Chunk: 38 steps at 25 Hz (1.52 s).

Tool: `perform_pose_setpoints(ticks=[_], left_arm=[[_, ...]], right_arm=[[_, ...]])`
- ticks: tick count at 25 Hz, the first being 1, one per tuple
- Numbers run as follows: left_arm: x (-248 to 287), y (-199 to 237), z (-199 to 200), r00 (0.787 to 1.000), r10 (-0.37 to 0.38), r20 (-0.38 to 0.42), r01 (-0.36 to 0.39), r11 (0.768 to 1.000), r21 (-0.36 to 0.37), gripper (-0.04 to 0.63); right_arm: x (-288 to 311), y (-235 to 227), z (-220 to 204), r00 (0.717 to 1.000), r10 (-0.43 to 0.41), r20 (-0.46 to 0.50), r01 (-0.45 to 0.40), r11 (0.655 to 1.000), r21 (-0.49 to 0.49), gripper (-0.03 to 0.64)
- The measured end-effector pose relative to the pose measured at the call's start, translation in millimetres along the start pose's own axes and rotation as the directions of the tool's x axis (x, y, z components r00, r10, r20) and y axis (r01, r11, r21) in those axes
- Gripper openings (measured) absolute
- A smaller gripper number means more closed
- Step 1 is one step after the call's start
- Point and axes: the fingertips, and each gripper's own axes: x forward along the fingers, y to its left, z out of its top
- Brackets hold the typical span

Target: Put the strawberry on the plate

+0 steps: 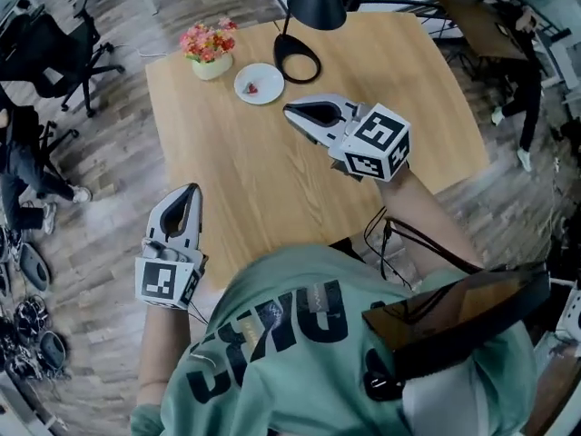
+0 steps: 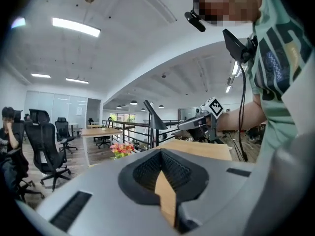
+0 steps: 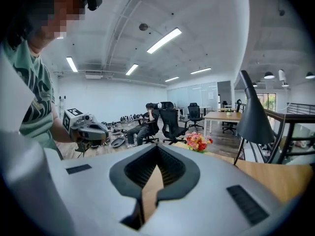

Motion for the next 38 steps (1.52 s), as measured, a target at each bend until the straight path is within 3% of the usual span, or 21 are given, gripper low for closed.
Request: perform_pose_setpoints(ticks=[6, 9, 13, 18, 23, 26, 33, 38], left_arm=[[-39.1, -31.0, 8.4, 0.997, -0.078, -0.015, 0.077, 0.997, -0.006, 0.005], [-46.5, -46.8, 28.3, 0.998, -0.059, -0.018, 0.059, 0.998, -0.001, 0.005], [-50.4, -70.4, 58.9, 1.0, 0.007, 0.007, -0.007, 0.998, 0.063, 0.005], [-20.5, -134.6, 74.4, 0.996, 0.077, 0.037, -0.076, 0.997, -0.016, 0.005], [32.8, -216.4, 93.8, 0.999, 0.04, 0.023, -0.039, 0.999, -0.027, 0.005], [53.8, -253.8, 104.9, 1.0, 0.03, 0.007, -0.03, 0.998, -0.051, 0.005], [69.8, -282.7, 96.1, 0.997, 0.027, -0.066, -0.03, 0.999, -0.044, 0.005], [49.3, -263.5, 96.0, 0.998, 0.02, -0.056, -0.023, 0.999, -0.046, 0.005]], right_arm=[[-39.2, 23.1, 17.8, 0.999, -0.05, 0.02, 0.048, 0.996, 0.08, 0.005], [-65.3, 25.4, 28.0, 0.998, -0.048, 0.049, 0.044, 0.996, 0.077, 0.005], [-105.1, 18.0, 33.4, 0.994, -0.027, 0.105, 0.02, 0.998, 0.064, 0.005], [-179.7, -8.3, 17.8, 0.992, 0.015, 0.122, -0.02, 0.999, 0.04, 0.005], [-267.6, -28.1, -13.8, 0.994, 0.045, 0.103, -0.045, 0.999, 0.002, 0.005], [-303.0, -37.7, -36.0, 0.993, 0.06, 0.104, -0.064, 0.997, 0.036, 0.005], [-310.3, -44.7, -63.7, 0.986, 0.116, 0.121, -0.128, 0.987, 0.097, 0.005], [-289.0, -18.1, -53.1, 0.985, 0.134, 0.109, -0.143, 0.987, 0.077, 0.005]])
